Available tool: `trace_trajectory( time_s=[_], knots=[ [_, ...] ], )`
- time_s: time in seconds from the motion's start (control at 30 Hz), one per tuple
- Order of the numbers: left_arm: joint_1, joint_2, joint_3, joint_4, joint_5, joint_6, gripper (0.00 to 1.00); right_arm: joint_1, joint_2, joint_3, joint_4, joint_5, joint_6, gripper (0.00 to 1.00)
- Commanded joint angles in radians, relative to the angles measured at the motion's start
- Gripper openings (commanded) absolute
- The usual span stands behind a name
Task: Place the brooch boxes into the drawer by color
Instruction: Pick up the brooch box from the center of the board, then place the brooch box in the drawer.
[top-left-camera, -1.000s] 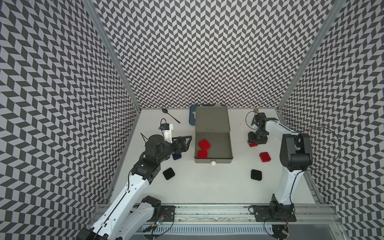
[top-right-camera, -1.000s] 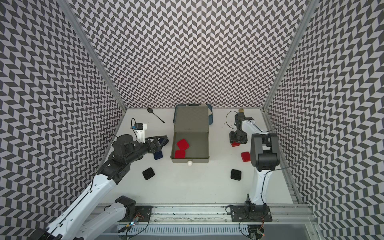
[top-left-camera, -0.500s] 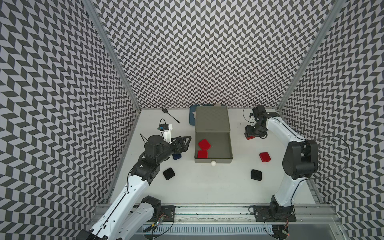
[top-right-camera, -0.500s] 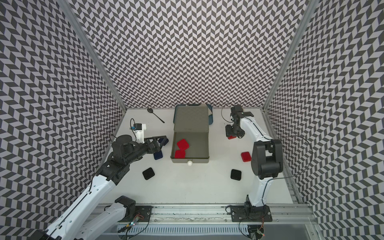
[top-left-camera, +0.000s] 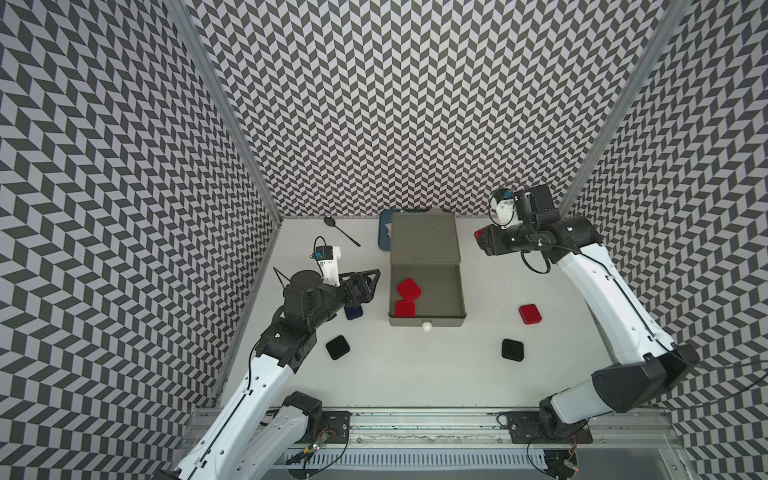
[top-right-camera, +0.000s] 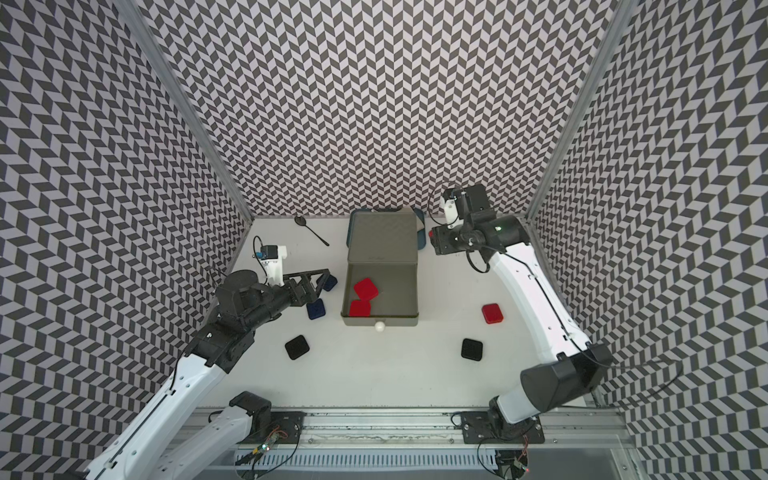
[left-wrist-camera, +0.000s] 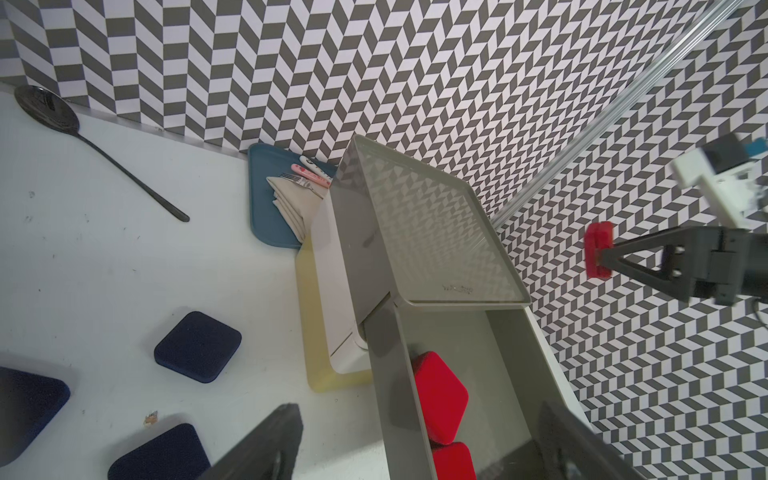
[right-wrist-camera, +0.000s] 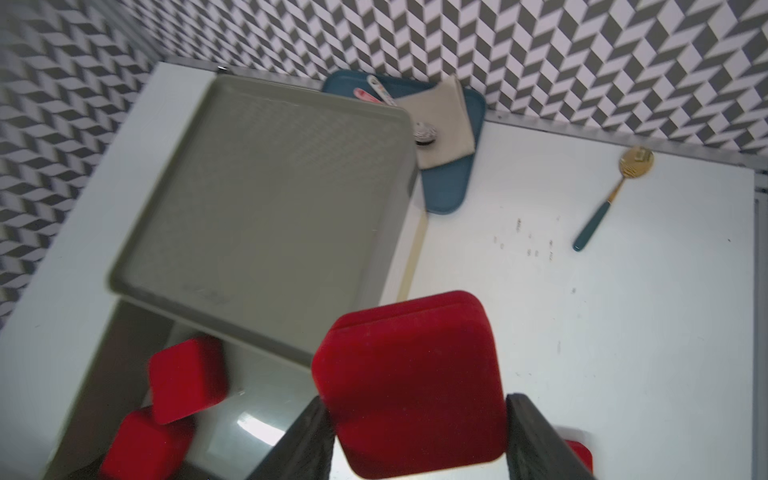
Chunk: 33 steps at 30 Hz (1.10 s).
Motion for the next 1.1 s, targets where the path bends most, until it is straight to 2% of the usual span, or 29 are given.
trace_trajectory(
  time_s=[0.0,0.27,0.57,0.77,0.9,1.07],
  knots=[
    [0.006,-0.017,0.039,-0.024,-0.017,-0.002,0.93,0.049,-0.067,0.023,-0.008,-0.081,-0.006,0.45],
    [0.006,-0.041,0.026,-0.034,-0.037,-0.014,0.93,0.251,-0.142,-0.083,-0.011,-0.066,0.015,0.45],
    [0.005,-0.06,0.009,-0.04,-0.046,-0.018,0.93,0.397,-0.072,-0.15,-0.01,0.035,0.029,0.45],
    [0.005,-0.063,0.007,-0.055,-0.057,-0.007,0.93,0.433,0.003,-0.148,-0.031,0.073,0.021,0.45],
    [0.005,-0.072,-0.005,-0.055,-0.062,-0.007,0.93,0.436,0.056,-0.151,-0.108,0.096,0.022,0.45],
    [0.006,-0.074,-0.017,-0.049,-0.064,-0.01,0.93,0.436,0.077,-0.167,-0.107,0.076,0.025,0.45]
  ],
)
